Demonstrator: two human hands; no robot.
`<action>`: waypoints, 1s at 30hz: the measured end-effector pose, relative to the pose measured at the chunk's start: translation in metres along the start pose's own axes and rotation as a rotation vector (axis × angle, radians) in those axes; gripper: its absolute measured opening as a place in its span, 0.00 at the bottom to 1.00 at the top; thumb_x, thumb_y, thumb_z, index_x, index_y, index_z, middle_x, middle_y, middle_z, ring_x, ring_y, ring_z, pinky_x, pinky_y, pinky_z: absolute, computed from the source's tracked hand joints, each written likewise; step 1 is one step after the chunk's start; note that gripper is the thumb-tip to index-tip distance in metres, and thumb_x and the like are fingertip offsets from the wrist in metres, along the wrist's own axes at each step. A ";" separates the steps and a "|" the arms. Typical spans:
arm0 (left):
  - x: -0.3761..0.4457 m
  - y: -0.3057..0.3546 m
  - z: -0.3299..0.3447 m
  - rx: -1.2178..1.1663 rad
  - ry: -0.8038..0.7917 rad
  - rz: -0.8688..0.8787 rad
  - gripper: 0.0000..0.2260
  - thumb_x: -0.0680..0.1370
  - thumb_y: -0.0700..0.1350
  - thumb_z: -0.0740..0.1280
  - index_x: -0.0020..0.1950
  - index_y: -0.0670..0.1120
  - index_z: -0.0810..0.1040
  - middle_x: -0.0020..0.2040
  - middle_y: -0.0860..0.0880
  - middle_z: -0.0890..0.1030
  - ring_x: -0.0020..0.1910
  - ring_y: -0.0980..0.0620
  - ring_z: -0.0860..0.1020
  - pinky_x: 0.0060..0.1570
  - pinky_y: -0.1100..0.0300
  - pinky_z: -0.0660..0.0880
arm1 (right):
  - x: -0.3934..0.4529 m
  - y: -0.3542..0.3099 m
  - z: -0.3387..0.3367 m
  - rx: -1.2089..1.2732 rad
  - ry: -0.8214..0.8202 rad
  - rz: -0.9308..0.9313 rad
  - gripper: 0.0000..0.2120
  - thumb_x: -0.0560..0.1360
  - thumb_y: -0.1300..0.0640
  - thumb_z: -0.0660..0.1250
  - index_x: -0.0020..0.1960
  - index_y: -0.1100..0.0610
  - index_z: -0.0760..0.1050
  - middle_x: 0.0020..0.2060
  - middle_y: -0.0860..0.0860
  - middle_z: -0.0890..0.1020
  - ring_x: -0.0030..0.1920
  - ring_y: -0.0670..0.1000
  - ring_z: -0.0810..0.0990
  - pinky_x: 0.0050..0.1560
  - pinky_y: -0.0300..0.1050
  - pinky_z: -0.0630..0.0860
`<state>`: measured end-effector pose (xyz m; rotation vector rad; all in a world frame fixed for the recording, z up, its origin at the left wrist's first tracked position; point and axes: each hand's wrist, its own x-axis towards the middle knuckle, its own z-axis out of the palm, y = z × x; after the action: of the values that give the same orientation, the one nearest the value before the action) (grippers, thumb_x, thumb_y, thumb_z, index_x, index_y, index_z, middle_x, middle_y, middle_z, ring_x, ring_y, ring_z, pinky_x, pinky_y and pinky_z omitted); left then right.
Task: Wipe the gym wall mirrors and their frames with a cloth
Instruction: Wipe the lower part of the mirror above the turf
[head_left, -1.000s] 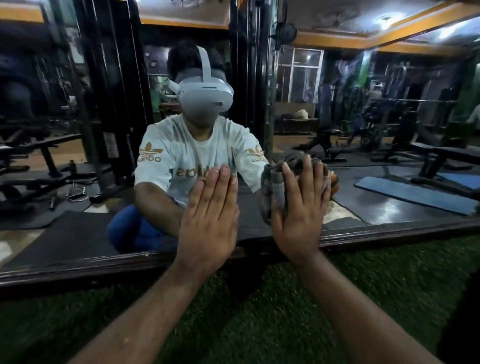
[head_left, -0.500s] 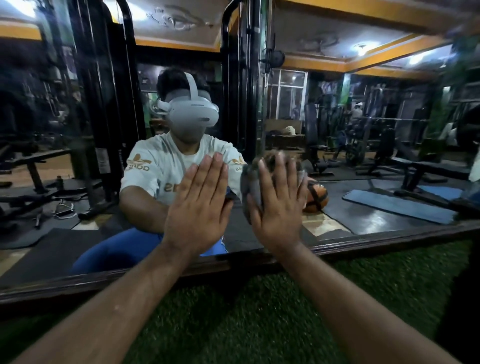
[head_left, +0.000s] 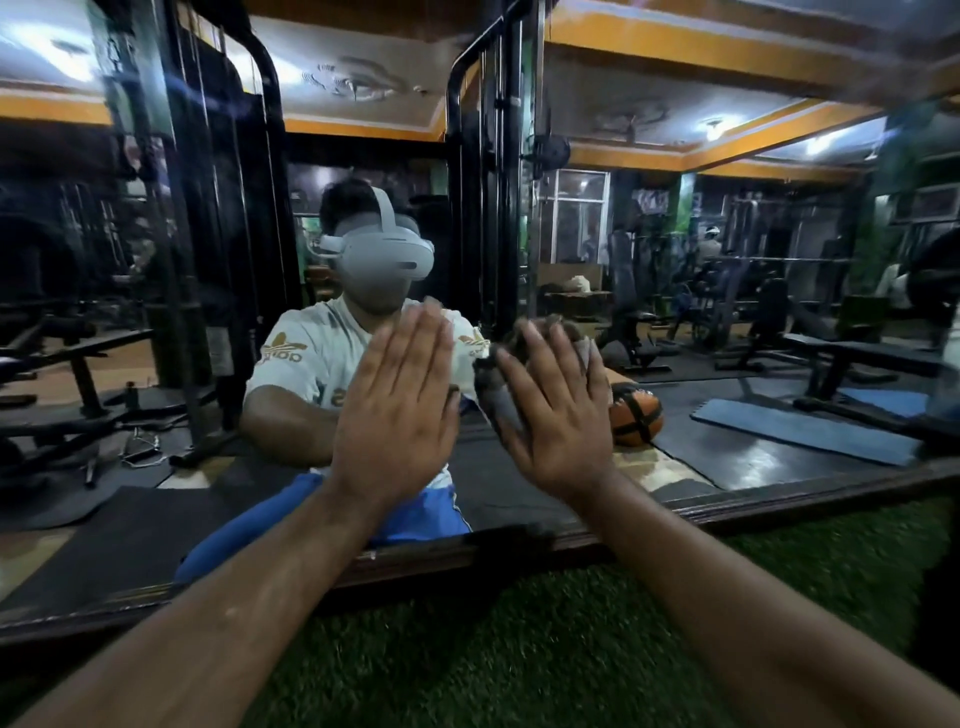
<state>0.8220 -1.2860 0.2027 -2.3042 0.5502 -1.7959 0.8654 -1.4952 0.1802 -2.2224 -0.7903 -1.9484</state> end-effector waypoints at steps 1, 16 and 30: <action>0.001 -0.002 -0.001 -0.005 -0.010 -0.040 0.29 0.85 0.50 0.56 0.81 0.36 0.55 0.82 0.37 0.54 0.82 0.41 0.53 0.79 0.43 0.56 | -0.007 0.011 -0.005 -0.020 -0.029 -0.093 0.28 0.82 0.45 0.61 0.80 0.54 0.67 0.80 0.58 0.65 0.82 0.60 0.59 0.76 0.71 0.58; 0.018 -0.050 -0.030 0.048 -0.024 -0.012 0.26 0.84 0.46 0.57 0.80 0.35 0.60 0.80 0.36 0.59 0.81 0.41 0.58 0.80 0.46 0.52 | 0.086 0.007 -0.011 0.012 0.054 0.130 0.28 0.82 0.45 0.59 0.80 0.52 0.66 0.82 0.56 0.62 0.83 0.58 0.56 0.79 0.69 0.53; 0.021 -0.057 -0.037 0.024 -0.078 -0.018 0.28 0.84 0.50 0.53 0.81 0.37 0.59 0.81 0.38 0.57 0.82 0.43 0.55 0.80 0.46 0.54 | 0.171 -0.029 0.000 0.044 0.188 0.389 0.28 0.82 0.45 0.56 0.81 0.52 0.65 0.82 0.55 0.62 0.83 0.59 0.55 0.81 0.65 0.49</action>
<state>0.8013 -1.2385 0.2517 -2.3589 0.4945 -1.7026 0.8626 -1.4153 0.3341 -1.9490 -0.3401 -1.8853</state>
